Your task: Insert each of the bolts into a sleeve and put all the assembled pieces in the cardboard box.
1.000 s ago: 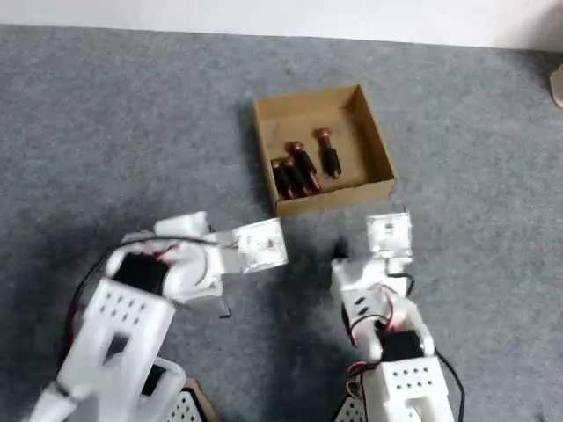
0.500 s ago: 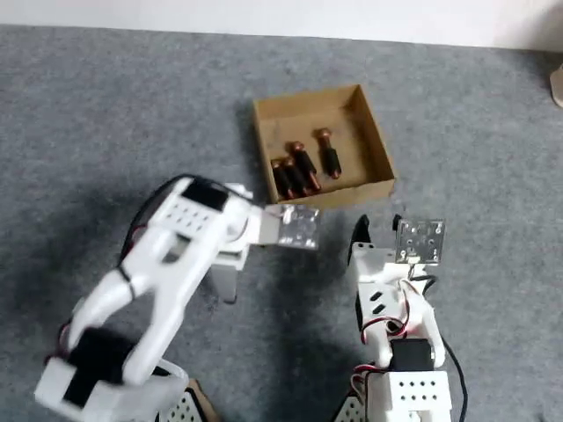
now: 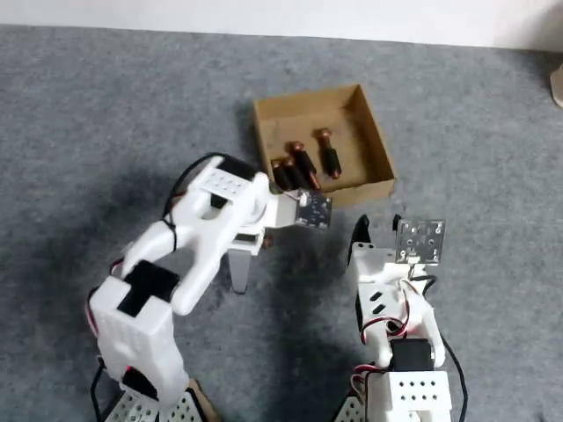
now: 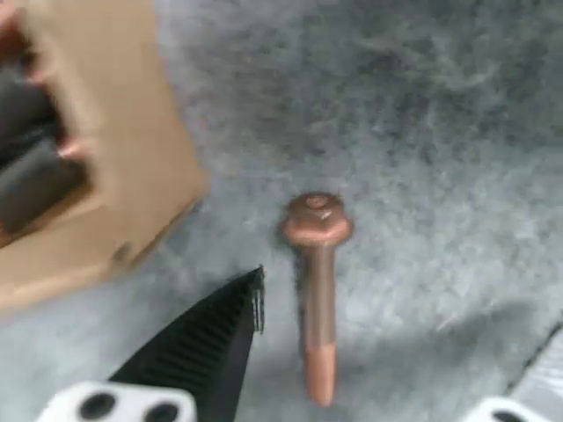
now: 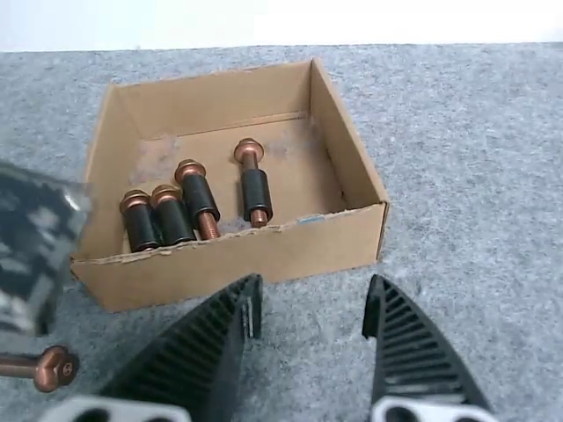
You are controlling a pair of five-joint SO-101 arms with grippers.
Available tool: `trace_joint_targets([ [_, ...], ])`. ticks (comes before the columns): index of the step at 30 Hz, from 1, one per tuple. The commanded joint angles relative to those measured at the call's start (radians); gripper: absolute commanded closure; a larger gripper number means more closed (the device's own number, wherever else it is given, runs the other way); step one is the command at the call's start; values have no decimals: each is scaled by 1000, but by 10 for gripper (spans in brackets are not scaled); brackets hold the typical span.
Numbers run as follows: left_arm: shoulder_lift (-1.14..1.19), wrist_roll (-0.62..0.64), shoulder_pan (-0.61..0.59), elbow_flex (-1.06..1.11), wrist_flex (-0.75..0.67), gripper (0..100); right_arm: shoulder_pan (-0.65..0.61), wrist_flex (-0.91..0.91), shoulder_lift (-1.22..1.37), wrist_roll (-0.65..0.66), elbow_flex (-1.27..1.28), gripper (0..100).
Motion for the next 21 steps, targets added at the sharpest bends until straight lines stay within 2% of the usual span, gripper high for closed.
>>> trace_joint_targets([
  [1, 22, -12, 35, -42, -8, 553, 13, 2, -15, -5, 134, 821],
  [3, 45, -8, 38, -41, -48, 554, 13, 2, -15, -5, 134, 821],
  [6, 74, 64, 38, -41, -118, 555, 12, 2, -15, -5, 134, 821],
  [8, 85, 97, 36, -41, -152, 588, 12, 2, -15, -5, 134, 821],
  [10, 88, 107, 35, -41, -178, 673, 12, 2, -15, -5, 134, 821],
  [15, 99, 106, 38, -33, -209, 1000, 12, 2, -15, -5, 134, 821],
  [17, 99, 107, 38, -33, -206, 962, 12, 2, -15, -5, 134, 821],
  [21, 88, 143, 36, -33, -206, 994, 13, 2, -15, -5, 134, 821],
])
